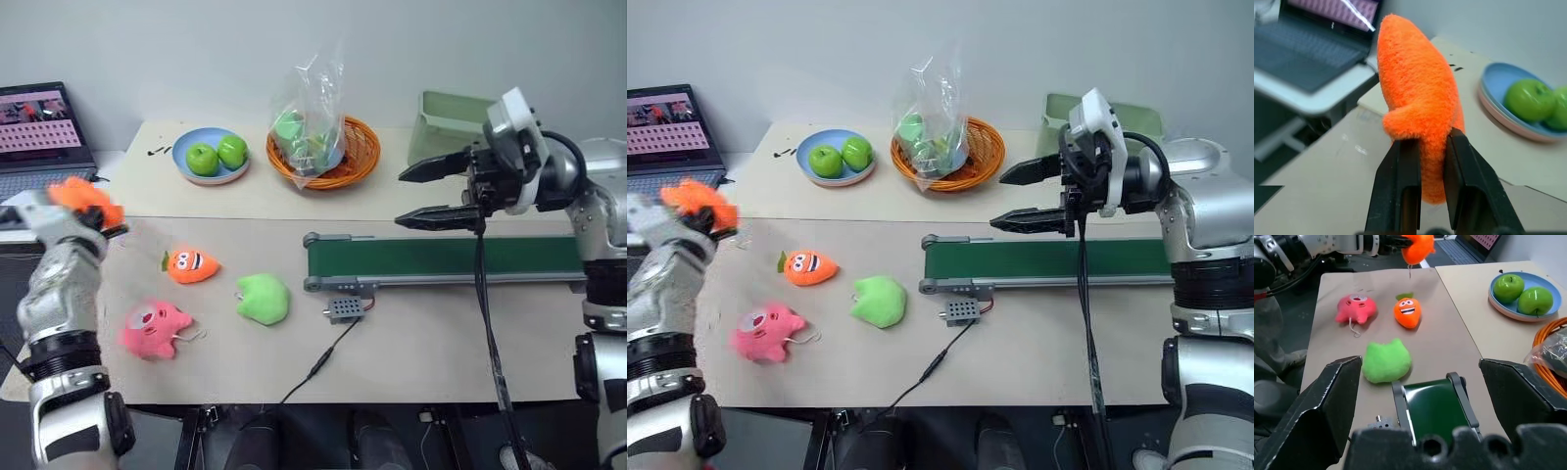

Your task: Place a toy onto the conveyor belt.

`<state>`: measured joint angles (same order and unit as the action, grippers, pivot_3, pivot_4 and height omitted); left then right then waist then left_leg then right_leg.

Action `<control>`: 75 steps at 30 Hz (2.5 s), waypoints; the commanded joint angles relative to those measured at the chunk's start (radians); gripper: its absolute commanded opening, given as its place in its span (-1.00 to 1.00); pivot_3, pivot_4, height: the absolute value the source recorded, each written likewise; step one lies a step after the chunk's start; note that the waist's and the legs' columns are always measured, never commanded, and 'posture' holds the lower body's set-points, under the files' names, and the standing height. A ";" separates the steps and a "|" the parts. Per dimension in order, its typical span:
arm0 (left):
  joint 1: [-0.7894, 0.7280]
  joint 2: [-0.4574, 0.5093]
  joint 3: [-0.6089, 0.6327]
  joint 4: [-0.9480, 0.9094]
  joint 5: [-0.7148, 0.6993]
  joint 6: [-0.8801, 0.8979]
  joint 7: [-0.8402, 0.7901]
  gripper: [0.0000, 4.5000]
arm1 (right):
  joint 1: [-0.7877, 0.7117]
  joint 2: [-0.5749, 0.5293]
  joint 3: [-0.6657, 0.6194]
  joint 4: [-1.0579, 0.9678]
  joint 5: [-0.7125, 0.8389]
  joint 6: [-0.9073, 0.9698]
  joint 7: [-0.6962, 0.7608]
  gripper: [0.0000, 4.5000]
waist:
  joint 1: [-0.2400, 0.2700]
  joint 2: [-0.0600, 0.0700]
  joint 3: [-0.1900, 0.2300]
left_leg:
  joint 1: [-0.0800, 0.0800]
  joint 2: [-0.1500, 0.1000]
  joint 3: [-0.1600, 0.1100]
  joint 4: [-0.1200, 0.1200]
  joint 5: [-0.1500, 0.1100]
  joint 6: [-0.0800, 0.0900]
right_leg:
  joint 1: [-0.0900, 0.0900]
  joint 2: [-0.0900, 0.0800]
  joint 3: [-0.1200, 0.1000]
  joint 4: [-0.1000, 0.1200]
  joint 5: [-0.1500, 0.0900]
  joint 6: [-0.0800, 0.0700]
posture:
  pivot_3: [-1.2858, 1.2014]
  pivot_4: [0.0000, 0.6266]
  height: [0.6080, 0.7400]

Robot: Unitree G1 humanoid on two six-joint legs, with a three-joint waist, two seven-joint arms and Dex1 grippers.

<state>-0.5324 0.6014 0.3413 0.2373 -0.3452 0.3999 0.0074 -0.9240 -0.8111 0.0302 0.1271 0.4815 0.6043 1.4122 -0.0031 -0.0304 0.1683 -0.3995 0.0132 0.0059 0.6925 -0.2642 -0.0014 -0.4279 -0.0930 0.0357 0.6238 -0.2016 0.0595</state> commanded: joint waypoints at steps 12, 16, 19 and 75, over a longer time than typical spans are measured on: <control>-0.238 0.193 -0.733 -0.123 0.855 -0.751 -0.304 -0.70 | 0.079 -0.009 -0.072 -0.083 0.020 -0.014 -0.086 1.00 | -0.005 0.001 0.000 | -0.001 0.000 0.001 0.000 0.000 0.001 | 0.000 0.001 0.001 -0.002 0.000 0.000 | 0.03 -0.52 1.00; -0.307 0.175 -0.817 -0.018 1.021 -0.908 -0.260 -0.70 | 0.119 -0.020 -0.101 -0.127 0.034 -0.001 -0.119 1.00 | -0.006 0.001 0.001 | -0.002 0.000 0.001 0.000 0.000 0.001 | 0.000 0.001 0.000 -0.002 0.000 0.000 | 0.03 -0.52 1.00; -0.354 0.135 -0.860 0.063 1.122 -0.960 -0.220 -0.70 | 0.151 -0.030 -0.124 -0.161 0.050 0.010 -0.140 1.00 | -0.005 0.001 0.001 | -0.002 0.000 0.001 0.001 -0.001 0.002 | 0.000 0.001 0.000 -0.002 0.000 0.000 | 0.03 -0.52 1.00; -0.011 0.137 -0.358 -0.306 -0.017 0.031 -0.999 0.99 | 0.162 -0.065 -0.149 -0.085 0.039 -0.080 -0.167 1.00 | -0.014 0.002 0.001 | 0.001 0.001 0.001 0.004 -0.001 0.004 | 0.001 0.002 0.001 0.001 -0.001 0.002 | 0.03 -0.52 1.00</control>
<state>-0.5402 0.7158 -0.0742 -0.0292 -0.3315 0.3976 -1.0000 -0.7362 -0.8744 -0.0855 0.0492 0.4961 0.5516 1.2357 -0.0169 -0.0285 0.1690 -0.3982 0.0143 0.0065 0.6961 -0.2657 0.0026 -0.4265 -0.0912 0.0371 0.6248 -0.2029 0.0613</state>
